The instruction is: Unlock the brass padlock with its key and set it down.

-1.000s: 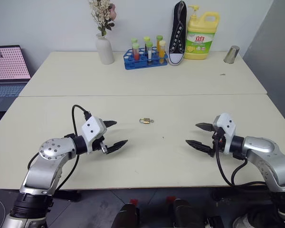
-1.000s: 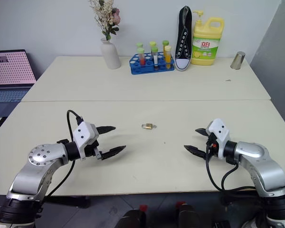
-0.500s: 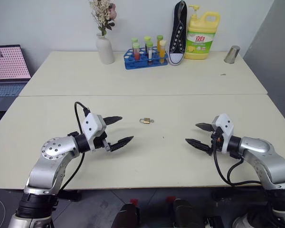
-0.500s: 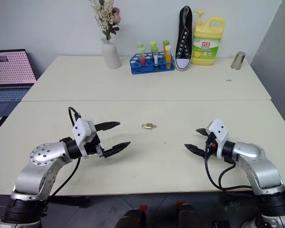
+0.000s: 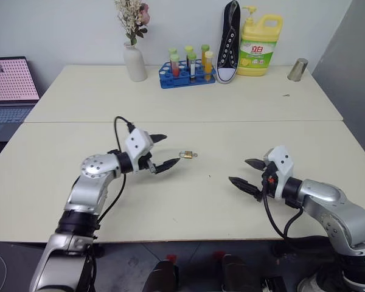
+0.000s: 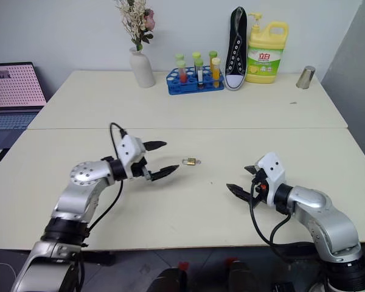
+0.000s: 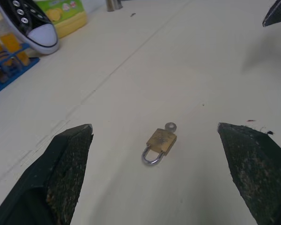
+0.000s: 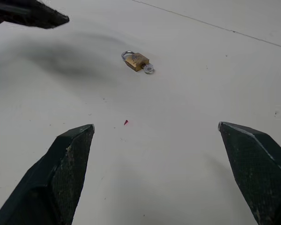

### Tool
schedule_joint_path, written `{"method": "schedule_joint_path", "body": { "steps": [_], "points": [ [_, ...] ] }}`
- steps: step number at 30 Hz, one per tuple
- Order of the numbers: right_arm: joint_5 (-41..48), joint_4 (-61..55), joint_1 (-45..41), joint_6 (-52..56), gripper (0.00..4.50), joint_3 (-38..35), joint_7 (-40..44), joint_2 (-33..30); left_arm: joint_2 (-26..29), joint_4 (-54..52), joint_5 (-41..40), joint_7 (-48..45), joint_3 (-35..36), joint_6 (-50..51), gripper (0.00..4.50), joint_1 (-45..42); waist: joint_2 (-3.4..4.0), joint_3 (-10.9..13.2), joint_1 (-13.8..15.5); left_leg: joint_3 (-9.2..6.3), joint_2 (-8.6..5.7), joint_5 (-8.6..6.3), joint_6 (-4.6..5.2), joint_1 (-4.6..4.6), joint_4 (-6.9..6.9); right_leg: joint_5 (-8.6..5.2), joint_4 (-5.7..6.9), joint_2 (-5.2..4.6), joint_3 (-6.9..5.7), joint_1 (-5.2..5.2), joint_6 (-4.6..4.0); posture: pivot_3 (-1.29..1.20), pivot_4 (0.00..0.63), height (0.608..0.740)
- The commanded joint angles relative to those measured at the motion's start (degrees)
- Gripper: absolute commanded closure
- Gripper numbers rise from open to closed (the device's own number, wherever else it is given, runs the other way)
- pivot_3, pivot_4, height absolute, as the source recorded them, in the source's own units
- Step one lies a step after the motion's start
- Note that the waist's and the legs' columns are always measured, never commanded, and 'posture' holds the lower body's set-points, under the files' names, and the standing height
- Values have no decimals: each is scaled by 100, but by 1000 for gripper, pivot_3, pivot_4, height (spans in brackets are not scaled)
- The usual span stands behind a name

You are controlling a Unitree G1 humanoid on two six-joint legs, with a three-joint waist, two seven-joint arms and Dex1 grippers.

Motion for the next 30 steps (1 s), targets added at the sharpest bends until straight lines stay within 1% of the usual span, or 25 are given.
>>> {"method": "schedule_joint_path", "body": {
  "steps": [1, 2, 4, 6, 9, 13, 18, 21, 24, 30],
  "points": [
    [292, -532, -107, 530, 57, -224, -313, 18, -149, 1103, 319, -489, -297, -590, 0, -706, 0, 0, 5, 0, 0, 0, 1, 0, -1, 0, 0, 1, 1, -1, 0, 0, 150, 740],
    [330, -605, -115, 634, 57, -244, -375, 16, -190, 1405, 367, -583, -341, -716, 0, -869, -1, 0, 5, 2, -2, 0, 1, -1, 1, 0, 1, 1, -4, 0, 0, 0, 150, 740],
    [442, -767, -92, 861, 57, -339, -509, 31, -398, 2436, 604, -596, -448, -1060, 0, -1436, -2, 1, 5, 5, -2, 0, 1, -6, 3, 0, -1, 2, -9, 1, 0, 0, 150, 740],
    [545, -895, -61, 1034, 57, -409, -623, 50, -563, 3234, 824, -578, -523, -1393, 0, -1838, -2, 1, 5, 2, -4, 0, 1, -16, 7, 0, -5, 1, -23, -1, 0, 0, 150, 740],
    [714, -1202, 62, 1288, 57, -486, -771, 79, -802, 4237, 1188, -656, -706, -1704, 0, -2280, -2, 1, -11, -9, -3, 0, 2, -30, 7, 0, -15, 1, -41, -1, 0, 0, 150, 740],
    [888, -1485, 145, 1532, 57, -562, -969, 125, -900, 4871, 1455, -728, -760, -2001, 0, -2518, -2, 1, -21, -48, -1, 1, 0, -72, 12, 1, -28, 1, -86, -19, -1, 0, 150, 740],
    [1189, -1720, 263, 1799, 57, -941, -1198, 173, -959, 5405, 1835, -914, -958, -1759, 0, -2823, -3, -1, -12, -53, -5, 1, 1, -78, 15, 1, -29, -3, -94, -17, -1, 0, 150, 740],
    [1327, -1776, 269, 1879, 0, -1019, -1303, 219, -937, 5492, 1888, -1033, -914, -1665, 594, -2858, 1, -4, -41, -51, -4, 1, 2, -71, 13, 1, -25, -2, -93, -15, -1, 0, 150, 740],
    [1420, -1728, 235, 1889, 0, -1057, -1362, 218, -923, 5523, 2018, -1072, -989, -1616, 1463, -2856, 1, -4, -43, -54, -1, 2, 2, -70, 14, 1, -22, 0, -95, -15, -1, 0, 150, 740],
    [1546, -1677, 205, 1854, 0, -1051, -1412, 162, -912, 5533, 2207, -1014, -1071, -1567, 3363, -2793, -1, -7, -42, -51, -1, 2, 4, -37, 15, 0, -2, 0, -91, 9, 1, 0, 150, 740]
  ]
}}
